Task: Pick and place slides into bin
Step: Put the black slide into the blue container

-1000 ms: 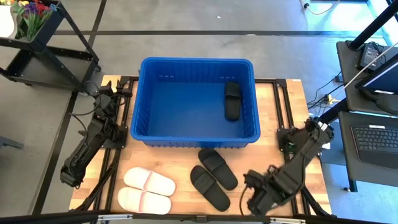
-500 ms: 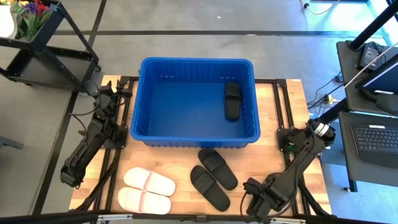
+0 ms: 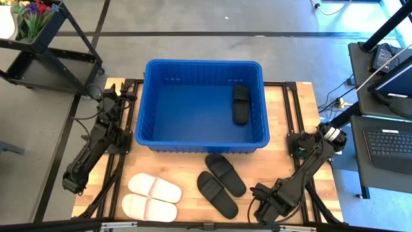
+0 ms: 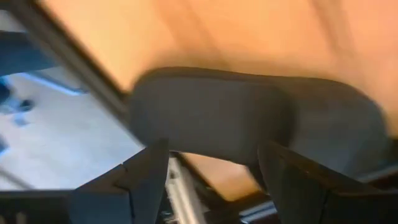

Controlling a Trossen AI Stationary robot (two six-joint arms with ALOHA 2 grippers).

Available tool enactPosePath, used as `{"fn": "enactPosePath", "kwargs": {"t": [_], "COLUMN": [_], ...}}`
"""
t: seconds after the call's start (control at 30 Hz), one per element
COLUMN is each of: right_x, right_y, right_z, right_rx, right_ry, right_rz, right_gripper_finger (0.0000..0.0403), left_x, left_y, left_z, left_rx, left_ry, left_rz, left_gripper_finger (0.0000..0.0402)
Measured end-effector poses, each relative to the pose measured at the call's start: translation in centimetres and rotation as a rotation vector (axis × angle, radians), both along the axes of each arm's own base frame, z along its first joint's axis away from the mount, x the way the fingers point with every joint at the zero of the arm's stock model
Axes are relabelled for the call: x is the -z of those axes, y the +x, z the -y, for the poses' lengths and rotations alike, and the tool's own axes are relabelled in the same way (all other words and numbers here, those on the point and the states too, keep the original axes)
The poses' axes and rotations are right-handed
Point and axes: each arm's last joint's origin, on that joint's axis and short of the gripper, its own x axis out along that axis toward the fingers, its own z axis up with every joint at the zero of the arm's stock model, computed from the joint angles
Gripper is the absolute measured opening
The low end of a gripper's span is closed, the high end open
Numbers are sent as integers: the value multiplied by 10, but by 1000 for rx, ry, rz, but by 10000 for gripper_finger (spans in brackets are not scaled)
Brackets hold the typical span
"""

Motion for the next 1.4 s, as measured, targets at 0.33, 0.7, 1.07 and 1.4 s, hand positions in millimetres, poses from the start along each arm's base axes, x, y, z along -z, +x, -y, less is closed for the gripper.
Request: {"fn": "enactPosePath", "kwargs": {"t": [0.33, 0.7, 1.07, 1.4], "right_x": [14, 46, 56, 55], "right_y": [-6, -8, -7, -8], "right_z": [7, 5, 3, 4], "right_rx": [49, 71, 73, 75], "right_ry": [-153, -271, -294, -300], "right_rz": [-136, -368, -389, -399], "right_gripper_finger": [248, 248, 157, 23], "left_x": [0, 0, 0, 0], "left_y": [0, 0, 0, 0], "left_z": [0, 0, 0, 0], "left_rx": [0, 0, 0, 0], "left_ry": [0, 0, 0, 0], "left_rz": [0, 0, 0, 0], "left_gripper_finger": [183, 183, 183, 183]}}
